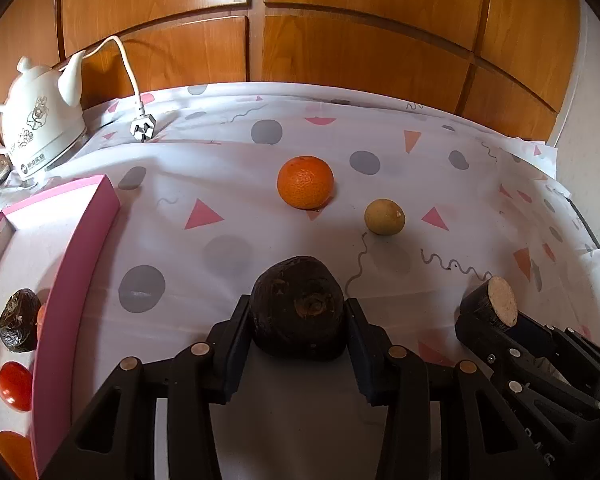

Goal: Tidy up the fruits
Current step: 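Grasp the large dark round fruit with the left tool while the right tool holds the log piece, then carry the dark fruit and log piece into the tray and open both tools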

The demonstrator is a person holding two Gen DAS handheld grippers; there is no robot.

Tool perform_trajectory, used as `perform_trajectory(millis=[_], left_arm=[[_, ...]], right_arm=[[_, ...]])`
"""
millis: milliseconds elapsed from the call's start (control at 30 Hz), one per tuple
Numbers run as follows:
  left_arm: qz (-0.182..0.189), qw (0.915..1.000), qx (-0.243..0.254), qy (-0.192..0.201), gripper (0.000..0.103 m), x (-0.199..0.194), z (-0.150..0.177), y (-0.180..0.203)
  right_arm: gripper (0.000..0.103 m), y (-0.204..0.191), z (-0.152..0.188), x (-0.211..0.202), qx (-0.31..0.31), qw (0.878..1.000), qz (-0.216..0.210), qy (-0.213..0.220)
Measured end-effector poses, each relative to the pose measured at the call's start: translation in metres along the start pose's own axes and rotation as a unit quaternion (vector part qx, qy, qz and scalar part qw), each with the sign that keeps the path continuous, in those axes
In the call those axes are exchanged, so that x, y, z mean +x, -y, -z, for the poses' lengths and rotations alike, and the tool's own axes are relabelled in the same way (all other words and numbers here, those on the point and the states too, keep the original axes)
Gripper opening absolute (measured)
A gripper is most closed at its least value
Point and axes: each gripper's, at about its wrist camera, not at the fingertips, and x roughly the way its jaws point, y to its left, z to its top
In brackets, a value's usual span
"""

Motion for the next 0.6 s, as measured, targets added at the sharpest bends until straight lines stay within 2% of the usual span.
perform_trajectory(millis=[600], left_arm=[[0.003, 1.0, 0.0, 0.008, 0.045, 0.0003, 0.0006, -0.001]], right_arm=[[0.043, -0.0073, -0.0002, -0.0009, -0.018, 1.0, 0.015, -0.002]])
